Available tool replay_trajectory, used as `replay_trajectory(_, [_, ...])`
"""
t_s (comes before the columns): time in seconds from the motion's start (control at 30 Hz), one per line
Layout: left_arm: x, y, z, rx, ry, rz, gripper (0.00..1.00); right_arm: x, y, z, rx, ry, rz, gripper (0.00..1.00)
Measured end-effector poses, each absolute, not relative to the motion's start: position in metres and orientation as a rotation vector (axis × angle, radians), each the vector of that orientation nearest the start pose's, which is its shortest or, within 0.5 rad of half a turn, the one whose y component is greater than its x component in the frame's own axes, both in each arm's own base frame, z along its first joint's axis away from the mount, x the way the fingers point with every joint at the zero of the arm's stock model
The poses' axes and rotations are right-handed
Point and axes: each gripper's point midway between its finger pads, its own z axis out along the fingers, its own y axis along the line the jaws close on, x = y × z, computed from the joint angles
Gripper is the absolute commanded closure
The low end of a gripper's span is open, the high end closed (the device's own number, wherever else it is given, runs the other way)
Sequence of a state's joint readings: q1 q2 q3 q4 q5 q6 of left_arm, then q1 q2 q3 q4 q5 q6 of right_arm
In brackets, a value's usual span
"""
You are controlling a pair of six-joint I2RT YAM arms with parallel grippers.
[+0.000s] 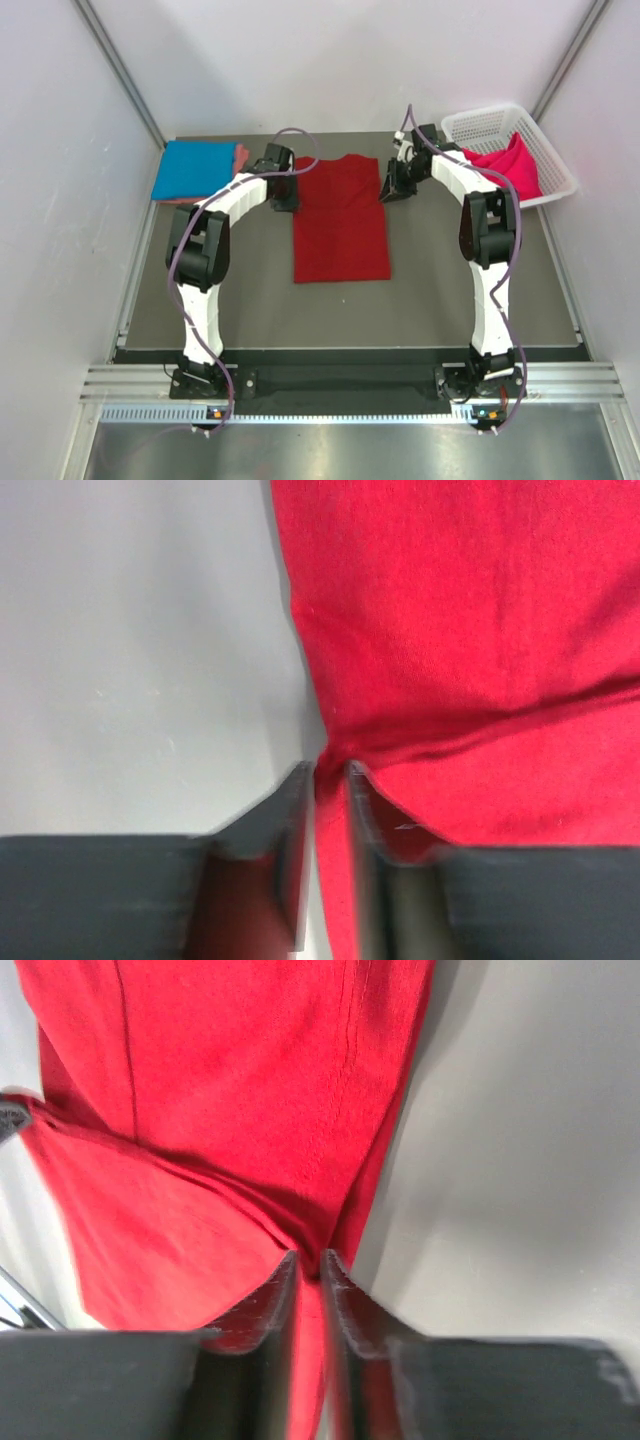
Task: Fold and stack the t-shirts
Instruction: Fold the tshirt
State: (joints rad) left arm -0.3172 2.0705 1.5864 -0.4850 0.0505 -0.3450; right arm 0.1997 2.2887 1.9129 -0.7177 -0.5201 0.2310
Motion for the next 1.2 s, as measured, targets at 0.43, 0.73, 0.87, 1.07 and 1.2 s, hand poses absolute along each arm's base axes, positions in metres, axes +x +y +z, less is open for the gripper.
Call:
replay_trajectory(0.43, [0.451, -0.157, 0.070, -0.054, 2.629, -0.194, 0.55, 0.463, 0.165, 0.058, -0.088, 2.763, 0.656, 0.52])
replay_trajectory(0.73, [0.383, -0.206, 0.120, -0.029, 2.586, -0.637, 0.75, 0.359, 0.187, 0.089, -0.115, 2.790, 0.880, 0.74])
replay_trajectory(0.87, [0.339, -0.244, 0.097, -0.023, 2.652, -0.838, 0.79, 0.320, 0.219, 0.081, -0.185, 2.811, 1.033, 0.91])
replay_trajectory(1.07, [0.308, -0.245, 0.065, -0.144, 2.756, -0.905, 0.83, 0.288, 0.240, 0.062, -0.206, 2.854, 1.145, 0.92])
replay_trajectory(1.2, [0.308, -0.236, 0.055, -0.204, 2.765, -0.860, 0.83, 0.291, 0.237, 0.056, -0.199, 2.835, 1.143, 0.93])
